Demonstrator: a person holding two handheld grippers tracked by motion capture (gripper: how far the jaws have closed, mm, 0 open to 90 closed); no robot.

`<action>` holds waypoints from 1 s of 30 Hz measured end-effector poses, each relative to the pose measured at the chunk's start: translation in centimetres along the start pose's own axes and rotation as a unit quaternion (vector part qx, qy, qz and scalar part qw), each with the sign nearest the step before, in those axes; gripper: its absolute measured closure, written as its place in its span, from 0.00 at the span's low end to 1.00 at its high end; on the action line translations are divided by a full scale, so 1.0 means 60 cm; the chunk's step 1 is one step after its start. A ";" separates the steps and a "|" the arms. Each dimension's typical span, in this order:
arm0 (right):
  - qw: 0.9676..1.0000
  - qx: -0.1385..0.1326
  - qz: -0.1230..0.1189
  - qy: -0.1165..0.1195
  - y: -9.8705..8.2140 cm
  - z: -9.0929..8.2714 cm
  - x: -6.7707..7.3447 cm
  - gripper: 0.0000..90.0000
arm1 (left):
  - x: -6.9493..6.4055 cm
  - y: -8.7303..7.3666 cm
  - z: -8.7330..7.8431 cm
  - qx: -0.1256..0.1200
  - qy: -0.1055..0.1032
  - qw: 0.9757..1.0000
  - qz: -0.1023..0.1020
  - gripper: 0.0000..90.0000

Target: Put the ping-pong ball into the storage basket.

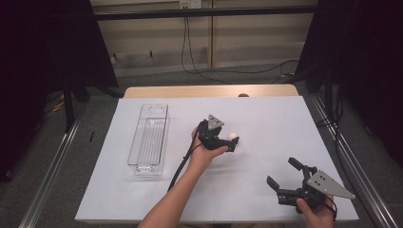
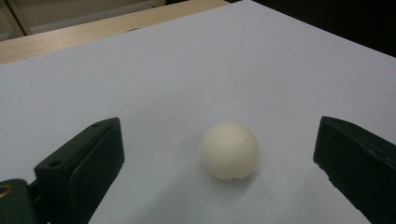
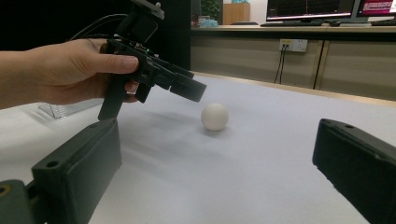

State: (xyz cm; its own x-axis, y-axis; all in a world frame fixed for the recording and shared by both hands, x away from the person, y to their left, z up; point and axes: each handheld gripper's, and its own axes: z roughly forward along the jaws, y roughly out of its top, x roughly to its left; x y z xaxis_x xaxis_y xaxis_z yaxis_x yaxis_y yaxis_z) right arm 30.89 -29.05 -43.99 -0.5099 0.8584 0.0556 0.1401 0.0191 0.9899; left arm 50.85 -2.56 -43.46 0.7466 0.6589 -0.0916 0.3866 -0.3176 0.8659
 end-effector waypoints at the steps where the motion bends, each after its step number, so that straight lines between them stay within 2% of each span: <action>1: 1.000 0.000 0.000 -0.001 0.000 0.000 0.000 0.01 | 0.000 0.001 0.000 0.005 0.004 1.000 0.004 0.03; 8: 1.000 -0.002 -0.002 -0.001 0.000 -0.001 -0.001 0.01 | -0.005 0.004 0.008 0.001 -0.001 1.000 0.003 0.03; 18: 1.000 -0.003 0.000 -0.002 0.001 -0.001 0.000 0.01 | -0.006 0.001 0.016 0.009 -0.002 1.000 0.002 0.04; 21: 1.000 -0.003 0.000 -0.001 0.001 -0.001 0.000 0.01 | -0.005 0.000 0.016 0.020 0.002 1.000 0.006 0.04; 26: 1.000 -0.003 -0.002 -0.001 0.001 -0.001 -0.001 0.01 | -0.004 -0.002 0.021 0.016 -0.010 1.000 0.004 0.05; 30: 1.000 -0.003 0.000 -0.001 0.001 -0.001 0.000 0.01 | -0.004 -0.002 0.023 0.025 -0.005 1.000 0.009 0.06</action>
State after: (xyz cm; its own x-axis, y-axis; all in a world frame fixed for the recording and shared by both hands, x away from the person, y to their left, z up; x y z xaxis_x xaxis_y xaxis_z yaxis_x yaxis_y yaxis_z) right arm 30.87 -29.09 -43.93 -0.5079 0.8596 0.0555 0.1356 0.0162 0.9906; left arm 51.35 -3.62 -44.20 0.7588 0.6463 -0.0806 0.3989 -0.3635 0.8419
